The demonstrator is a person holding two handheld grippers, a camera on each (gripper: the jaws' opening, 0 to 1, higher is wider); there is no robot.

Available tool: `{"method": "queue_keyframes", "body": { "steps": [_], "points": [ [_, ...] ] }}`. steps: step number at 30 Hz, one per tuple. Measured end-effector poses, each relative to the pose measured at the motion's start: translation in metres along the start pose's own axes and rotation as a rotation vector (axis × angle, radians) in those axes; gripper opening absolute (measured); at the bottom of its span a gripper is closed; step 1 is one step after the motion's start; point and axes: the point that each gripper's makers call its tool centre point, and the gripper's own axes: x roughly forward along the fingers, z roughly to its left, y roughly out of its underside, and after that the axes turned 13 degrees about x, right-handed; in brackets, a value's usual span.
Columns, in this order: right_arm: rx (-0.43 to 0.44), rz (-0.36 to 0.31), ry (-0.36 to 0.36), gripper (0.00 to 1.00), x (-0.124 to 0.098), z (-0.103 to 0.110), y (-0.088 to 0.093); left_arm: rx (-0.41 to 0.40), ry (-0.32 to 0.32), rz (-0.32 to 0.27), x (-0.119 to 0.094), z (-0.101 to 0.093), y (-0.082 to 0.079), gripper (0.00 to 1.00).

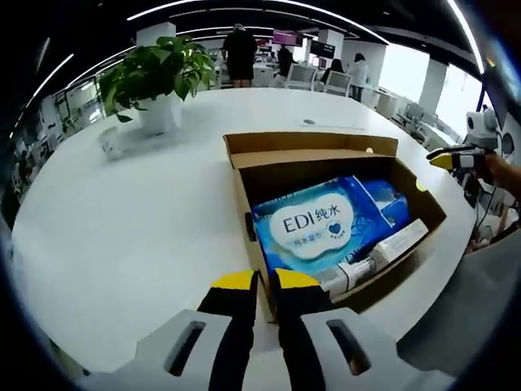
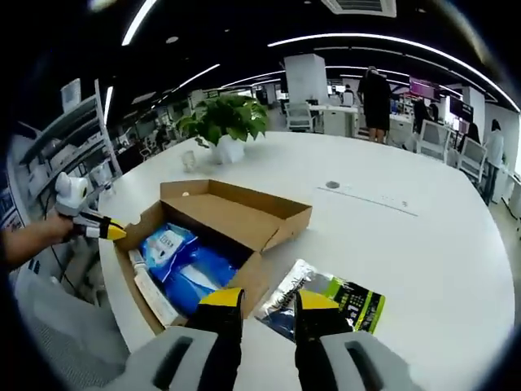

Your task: Operate the shoe box by opening the lid, removing the specified soft item, and placing it in the target area until the item is outside and the box remains undamaged.

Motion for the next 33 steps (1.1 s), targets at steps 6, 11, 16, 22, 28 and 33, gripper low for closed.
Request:
{"method": "queue_keyframes", "body": {
  "steps": [6,11,16,22,28,33],
  "points": [
    [-0.023,0.027,-0.041,0.21,0.016,0.023,0.001,-0.045,-0.011,0.005,0.000,0.001,0.001,0.05],
    [-0.041,0.044,-0.064,0.21,0.024,0.037,0.003,-0.062,-0.016,0.007,0.000,0.001,0.001,0.04],
    [-0.053,0.065,-0.088,0.21,0.033,0.050,0.006,-0.074,-0.022,0.009,-0.001,0.001,0.002,0.04],
    [-0.065,0.089,-0.115,0.22,0.046,0.067,0.008,-0.049,-0.055,0.007,-0.001,0.001,0.001,0.03],
    [-0.066,0.116,-0.147,0.22,0.064,0.085,0.014,-0.053,-0.056,0.008,0.000,0.002,0.001,0.03],
    [-0.068,0.132,-0.166,0.21,0.077,0.096,0.018,-0.063,-0.059,0.003,0.000,0.003,0.002,0.03]
  ]
}}
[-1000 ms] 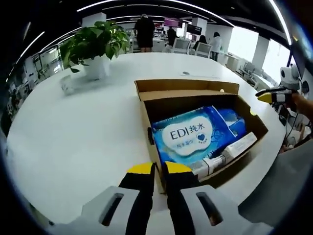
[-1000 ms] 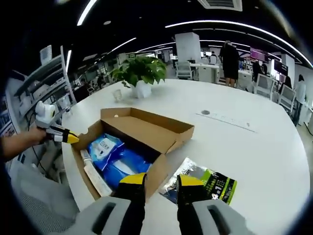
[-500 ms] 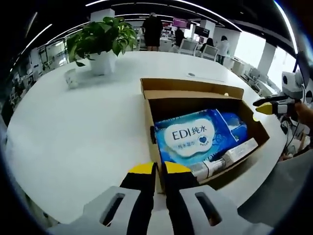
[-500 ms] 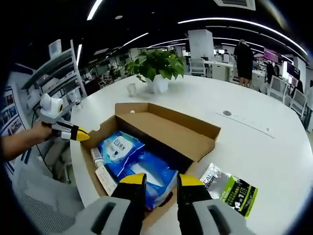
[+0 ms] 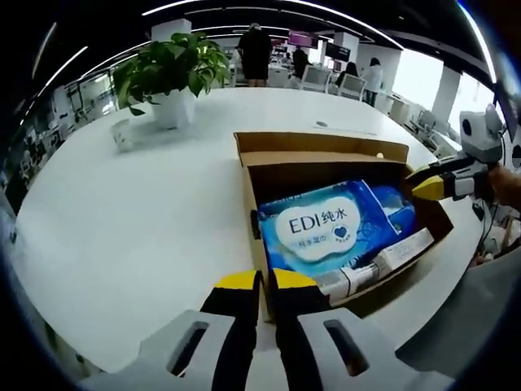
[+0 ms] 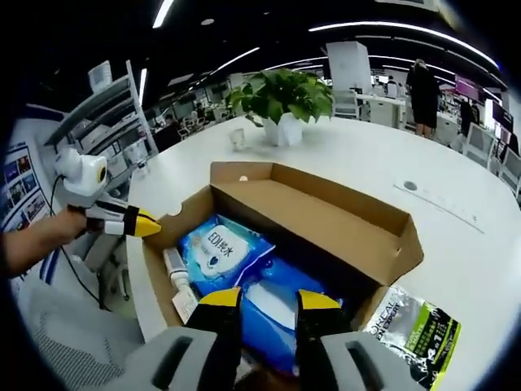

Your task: Operate the shoe box by opening the lid, removing the specified soft item, and placing it in the target area until the item is outside and the box remains undamaged.

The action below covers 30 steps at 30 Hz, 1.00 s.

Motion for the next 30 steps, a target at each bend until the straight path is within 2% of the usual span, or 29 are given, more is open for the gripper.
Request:
{"method": "queue_keyframes", "body": {
  "steps": [13,21,23,30],
  "points": [
    [-0.008,0.039,-0.040,0.21,0.031,0.021,0.004,-0.020,-0.002,-0.005,0.000,0.002,0.001,0.03],
    [0.007,0.068,-0.060,0.18,0.047,0.029,0.009,-0.013,-0.014,-0.006,0.000,0.001,0.001,0.03],
    [0.013,0.068,-0.072,0.15,0.049,0.031,0.009,-0.017,-0.014,-0.008,0.000,0.001,0.001,0.03],
    [0.092,0.077,-0.098,0.13,0.061,0.034,0.011,-0.014,-0.017,-0.006,0.001,0.001,0.001,0.03]
  ]
}}
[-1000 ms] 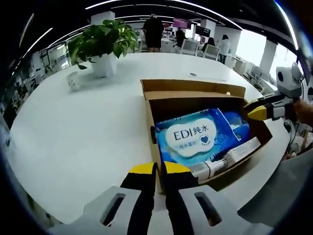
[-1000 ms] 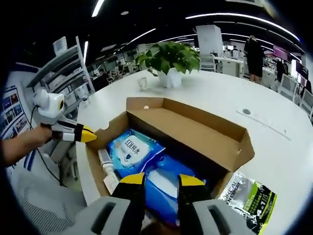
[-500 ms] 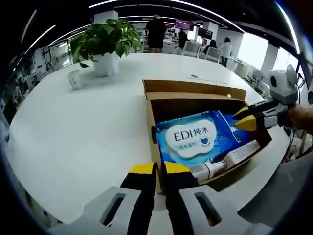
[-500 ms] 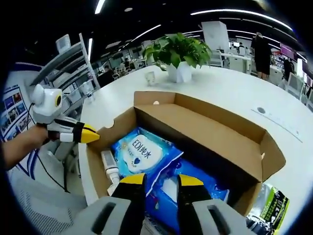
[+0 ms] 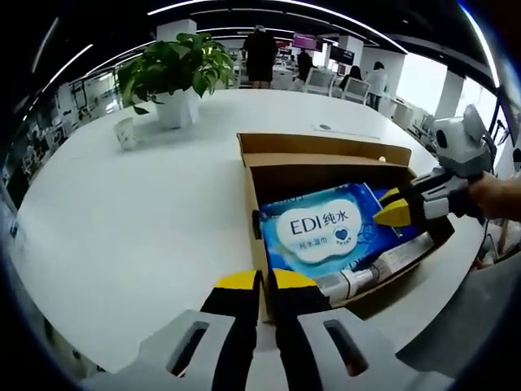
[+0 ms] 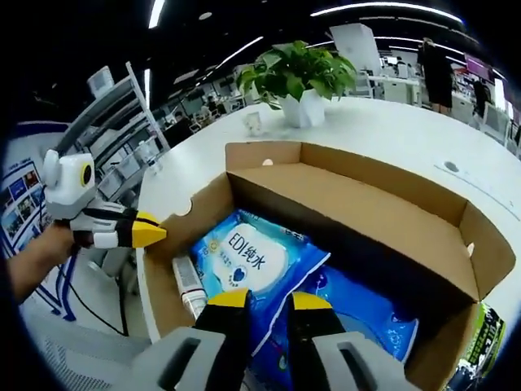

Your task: Operate the shoe box by opening the lid, removing the specified soft item, and placing it in the target area until the item is outside and the box remains undamaged.

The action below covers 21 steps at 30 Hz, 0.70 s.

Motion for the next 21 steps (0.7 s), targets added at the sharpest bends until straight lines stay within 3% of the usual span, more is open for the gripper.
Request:
{"method": "queue_keyframes", "body": {
  "steps": [6,12,21],
  "points": [
    [0.060,0.004,0.007,0.12,0.006,-0.005,0.002,0.009,-0.005,0.003,0.001,-0.001,-0.001,0.03],
    [0.058,-0.006,0.015,0.00,0.001,-0.006,-0.001,0.016,-0.010,0.008,0.002,-0.001,-0.001,0.03],
    [0.092,-0.034,-0.004,0.00,-0.005,0.001,-0.010,0.021,-0.012,0.007,0.002,-0.001,-0.002,0.03]
  ]
}}
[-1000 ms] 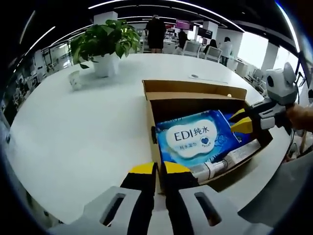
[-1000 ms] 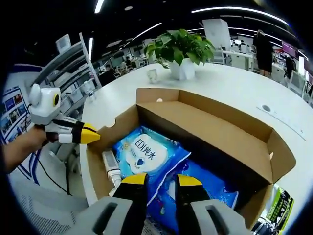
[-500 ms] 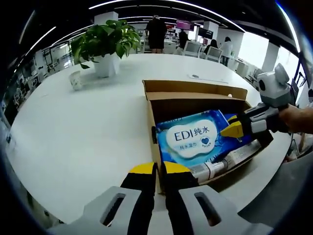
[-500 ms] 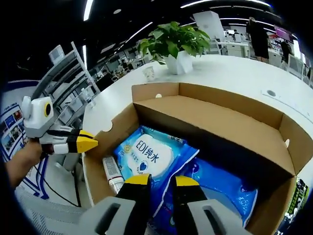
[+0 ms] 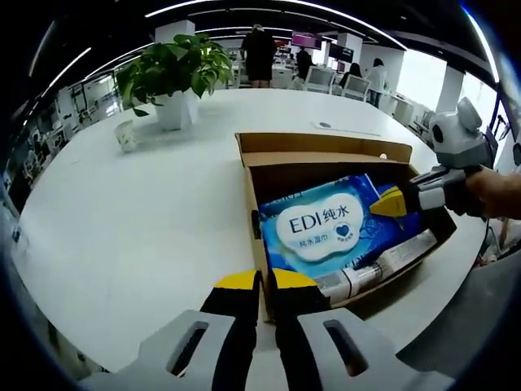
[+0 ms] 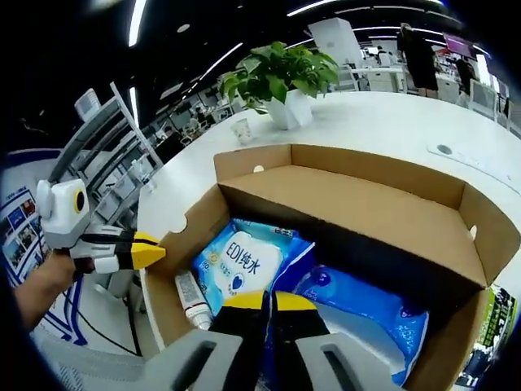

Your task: Operate the shoe box by opening the lid, removing the specified soft item, and placing it in the target area until the item is outside and the box remains undamaged.

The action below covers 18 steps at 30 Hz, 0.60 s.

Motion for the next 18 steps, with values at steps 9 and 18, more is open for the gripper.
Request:
{"method": "queue_keyframes", "body": {
  "steps": [9,18],
  "points": [
    [0.049,-0.045,-0.013,0.00,-0.009,0.013,-0.015,-0.001,-0.005,-0.006,0.000,0.000,0.000,0.03],
    [0.038,-0.056,-0.036,0.00,-0.015,0.034,-0.029,0.005,-0.005,-0.007,0.000,0.000,0.000,0.03]
  ]
}}
